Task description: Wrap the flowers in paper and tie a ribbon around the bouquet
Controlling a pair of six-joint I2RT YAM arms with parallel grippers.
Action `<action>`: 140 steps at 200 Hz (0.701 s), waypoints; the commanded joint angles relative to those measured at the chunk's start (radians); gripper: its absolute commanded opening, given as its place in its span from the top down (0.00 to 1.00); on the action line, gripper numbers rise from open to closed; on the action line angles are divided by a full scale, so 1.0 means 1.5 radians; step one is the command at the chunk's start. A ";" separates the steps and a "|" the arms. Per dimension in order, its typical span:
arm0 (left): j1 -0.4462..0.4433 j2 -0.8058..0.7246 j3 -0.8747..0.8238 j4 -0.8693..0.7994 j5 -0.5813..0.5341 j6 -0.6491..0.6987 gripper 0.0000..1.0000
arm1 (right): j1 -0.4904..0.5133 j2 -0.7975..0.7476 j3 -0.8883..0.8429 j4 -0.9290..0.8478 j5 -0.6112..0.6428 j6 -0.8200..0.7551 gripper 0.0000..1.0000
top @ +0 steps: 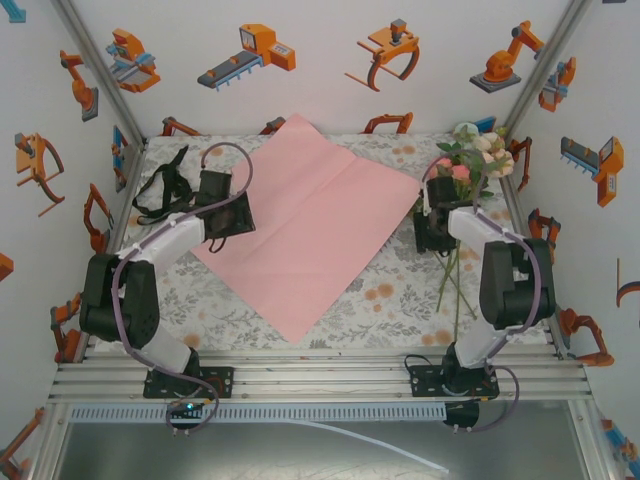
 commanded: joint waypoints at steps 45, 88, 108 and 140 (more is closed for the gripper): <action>0.000 -0.020 -0.025 -0.036 -0.063 0.027 0.35 | -0.004 0.010 0.019 -0.003 0.058 -0.022 0.86; -0.003 -0.049 -0.043 -0.019 -0.056 0.004 0.29 | -0.004 -0.056 0.030 0.006 0.095 -0.034 0.98; -0.004 -0.084 -0.055 -0.012 -0.040 -0.007 0.20 | -0.005 -0.117 0.040 0.004 0.114 -0.021 1.00; -0.006 -0.169 -0.072 -0.010 -0.019 -0.032 0.13 | -0.003 -0.227 0.081 -0.004 0.060 0.059 1.00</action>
